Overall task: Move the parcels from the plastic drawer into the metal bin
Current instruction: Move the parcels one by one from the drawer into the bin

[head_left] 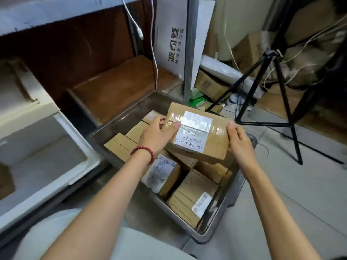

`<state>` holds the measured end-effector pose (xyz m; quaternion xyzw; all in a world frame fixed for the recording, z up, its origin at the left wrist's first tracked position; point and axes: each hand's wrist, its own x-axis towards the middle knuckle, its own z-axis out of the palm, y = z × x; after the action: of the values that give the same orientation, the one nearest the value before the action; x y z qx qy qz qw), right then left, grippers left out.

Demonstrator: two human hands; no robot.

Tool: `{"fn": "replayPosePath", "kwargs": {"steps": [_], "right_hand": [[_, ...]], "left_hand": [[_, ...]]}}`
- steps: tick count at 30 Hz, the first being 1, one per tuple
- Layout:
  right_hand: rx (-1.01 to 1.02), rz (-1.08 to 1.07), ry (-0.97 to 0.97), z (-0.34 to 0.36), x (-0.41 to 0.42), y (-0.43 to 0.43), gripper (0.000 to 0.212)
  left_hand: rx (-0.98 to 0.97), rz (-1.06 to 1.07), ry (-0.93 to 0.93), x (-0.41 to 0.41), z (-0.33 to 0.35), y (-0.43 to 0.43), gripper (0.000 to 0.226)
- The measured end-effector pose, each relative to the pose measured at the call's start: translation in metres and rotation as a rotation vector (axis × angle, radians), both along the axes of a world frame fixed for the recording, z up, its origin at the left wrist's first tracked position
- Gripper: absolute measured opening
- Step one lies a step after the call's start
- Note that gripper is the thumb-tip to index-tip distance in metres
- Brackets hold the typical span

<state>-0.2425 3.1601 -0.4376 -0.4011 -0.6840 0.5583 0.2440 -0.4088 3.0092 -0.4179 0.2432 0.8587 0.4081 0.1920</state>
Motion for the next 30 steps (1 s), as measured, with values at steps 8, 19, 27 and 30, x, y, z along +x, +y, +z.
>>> {"fn": "replayPosePath", "kwargs": {"steps": [8, 19, 27, 30], "right_hand": [[0.089, -0.151, -0.04, -0.005, 0.023, 0.027, 0.048], [0.161, -0.101, -0.184, -0.028, 0.019, 0.04, 0.039], [0.105, 0.012, -0.131, -0.027, 0.012, 0.038, 0.03], [0.205, 0.121, -0.229, -0.031, 0.01, 0.037, 0.028]], "left_hand": [[-0.031, -0.13, -0.085, 0.012, -0.024, 0.053, 0.055], [-0.189, -0.331, -0.003, 0.005, -0.029, 0.052, 0.108], [-0.204, -0.26, -0.151, 0.013, -0.033, 0.035, 0.079], [-0.373, -0.381, -0.129, 0.037, -0.037, 0.031, 0.061]]}}
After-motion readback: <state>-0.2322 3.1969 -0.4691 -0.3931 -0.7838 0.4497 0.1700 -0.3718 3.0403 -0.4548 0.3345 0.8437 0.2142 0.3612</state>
